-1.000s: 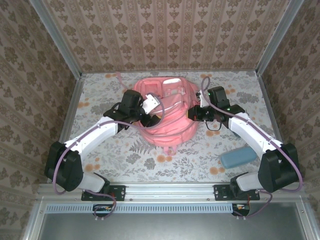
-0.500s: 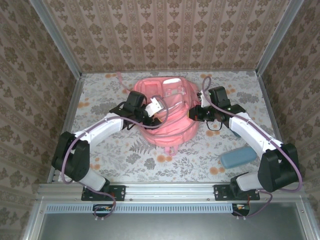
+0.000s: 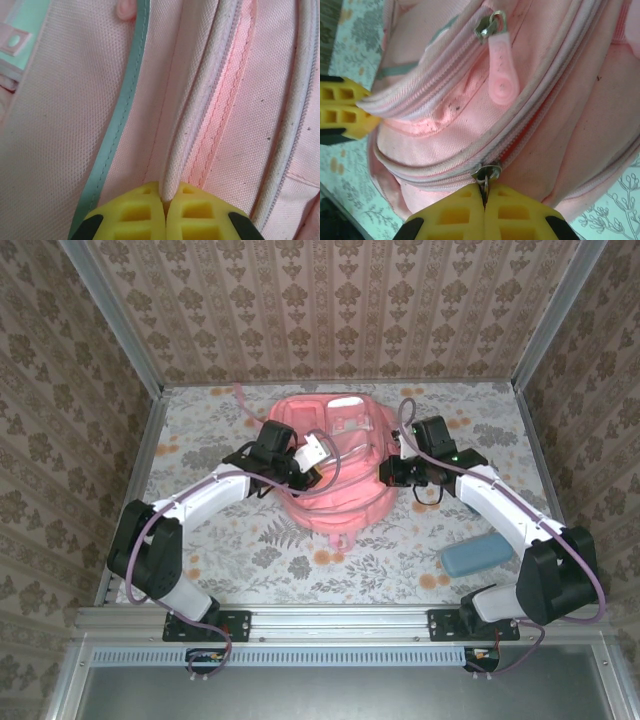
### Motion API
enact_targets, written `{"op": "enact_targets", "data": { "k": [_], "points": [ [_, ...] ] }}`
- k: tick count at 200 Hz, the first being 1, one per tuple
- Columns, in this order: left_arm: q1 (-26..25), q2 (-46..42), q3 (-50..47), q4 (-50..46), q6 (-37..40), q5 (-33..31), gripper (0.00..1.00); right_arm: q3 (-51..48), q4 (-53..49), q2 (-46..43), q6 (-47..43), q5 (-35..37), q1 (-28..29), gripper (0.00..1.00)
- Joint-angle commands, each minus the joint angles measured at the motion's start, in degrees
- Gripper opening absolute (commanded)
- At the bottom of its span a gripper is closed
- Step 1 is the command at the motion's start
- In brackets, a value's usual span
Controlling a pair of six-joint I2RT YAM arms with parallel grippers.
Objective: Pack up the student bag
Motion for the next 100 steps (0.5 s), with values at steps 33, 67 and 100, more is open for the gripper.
{"op": "enact_targets", "data": {
  "k": [33, 67, 100],
  "points": [
    [-2.9, -7.2, 0.8, 10.6, -3.1, -11.4, 0.00, 3.5, -10.5, -2.2, -7.6, 0.3, 6.5, 0.00],
    [-4.1, -6.7, 1.0, 13.2, -4.2, -11.8, 0.00, 3.5, -5.8, -1.9, -5.4, -7.1, 9.7, 0.00],
    [-4.6, -5.9, 0.6, 15.1, -5.6, -12.0, 0.00, 2.2, 3.8, -0.2, 0.2, -11.7, 12.4, 0.00]
  ]
}}
